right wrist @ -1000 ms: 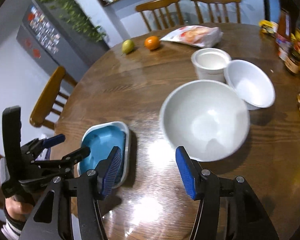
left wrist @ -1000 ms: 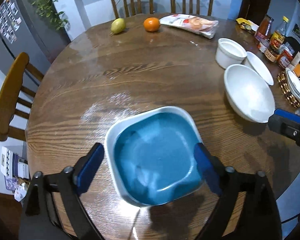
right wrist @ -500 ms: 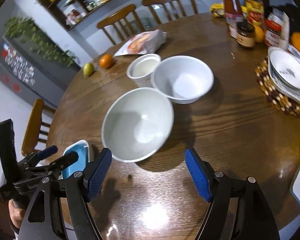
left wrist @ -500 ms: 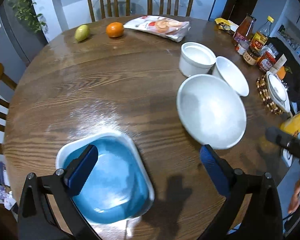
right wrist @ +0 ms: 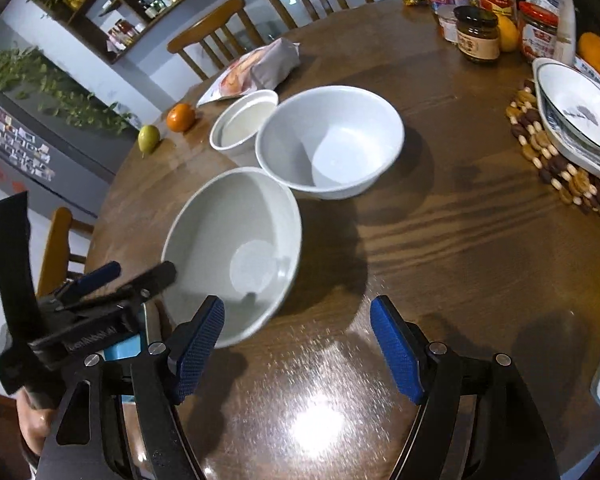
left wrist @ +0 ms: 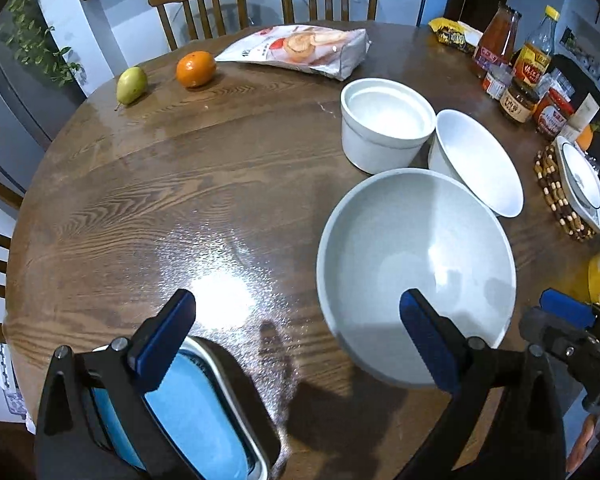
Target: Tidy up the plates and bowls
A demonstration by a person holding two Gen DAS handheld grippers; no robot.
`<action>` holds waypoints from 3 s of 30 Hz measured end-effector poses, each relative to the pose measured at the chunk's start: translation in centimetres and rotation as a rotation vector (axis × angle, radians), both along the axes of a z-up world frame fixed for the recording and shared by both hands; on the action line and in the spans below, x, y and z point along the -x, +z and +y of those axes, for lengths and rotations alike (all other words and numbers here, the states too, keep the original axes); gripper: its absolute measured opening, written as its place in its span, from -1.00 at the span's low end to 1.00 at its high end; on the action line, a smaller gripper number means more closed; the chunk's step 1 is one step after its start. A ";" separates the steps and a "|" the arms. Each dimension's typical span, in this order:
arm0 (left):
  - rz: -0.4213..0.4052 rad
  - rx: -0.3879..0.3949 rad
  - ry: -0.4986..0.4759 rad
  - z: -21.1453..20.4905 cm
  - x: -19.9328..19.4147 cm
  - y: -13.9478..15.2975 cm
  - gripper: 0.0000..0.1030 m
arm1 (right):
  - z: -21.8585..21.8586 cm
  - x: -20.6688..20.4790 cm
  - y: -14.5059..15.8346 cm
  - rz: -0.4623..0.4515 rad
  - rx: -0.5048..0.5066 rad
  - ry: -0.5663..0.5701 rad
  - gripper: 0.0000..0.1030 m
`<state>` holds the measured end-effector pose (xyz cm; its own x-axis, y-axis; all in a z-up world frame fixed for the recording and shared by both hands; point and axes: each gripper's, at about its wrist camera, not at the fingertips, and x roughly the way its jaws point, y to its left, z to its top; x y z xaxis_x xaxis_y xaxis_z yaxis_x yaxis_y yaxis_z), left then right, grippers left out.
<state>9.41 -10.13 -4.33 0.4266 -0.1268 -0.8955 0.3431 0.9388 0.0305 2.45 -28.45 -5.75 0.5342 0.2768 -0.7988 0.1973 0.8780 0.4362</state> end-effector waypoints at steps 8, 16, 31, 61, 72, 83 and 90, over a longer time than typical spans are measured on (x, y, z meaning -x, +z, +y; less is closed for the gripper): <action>0.020 0.022 -0.028 -1.0 -0.9 -0.9 0.75 | 0.2 -1.7 -0.8 0.013 0.011 0.012 0.23; 0.070 0.050 -0.048 -1.5 -1.5 -1.8 0.02 | 0.2 -2.8 -1.6 0.032 -0.003 0.039 -0.30; 0.088 0.083 -0.057 -0.8 -0.9 -1.7 -0.56 | 1.0 -2.4 -1.3 0.020 -0.028 0.079 -0.70; 0.071 0.030 -0.015 2.9 3.0 -2.0 -0.53 | 5.3 -0.4 -1.4 0.080 -0.010 0.175 -0.69; 0.074 0.016 -0.050 1.6 3.3 -2.7 0.47 | 5.0 0.1 -1.7 0.103 0.034 0.127 -0.44; 0.015 0.051 0.005 3.3 3.3 0.1 0.59 | 0.4 1.6 -0.2 0.043 -0.040 0.013 -0.05; -0.020 0.069 -0.017 1.6 4.0 1.9 0.65 | -2.6 3.0 0.4 0.024 -0.057 -0.066 -0.05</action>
<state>5.43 -8.57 -2.47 0.4420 -0.1950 -0.8756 0.3586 0.9331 -0.0268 -0.53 -31.05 -5.33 0.5339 0.2866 -0.7955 0.2649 0.8367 0.4793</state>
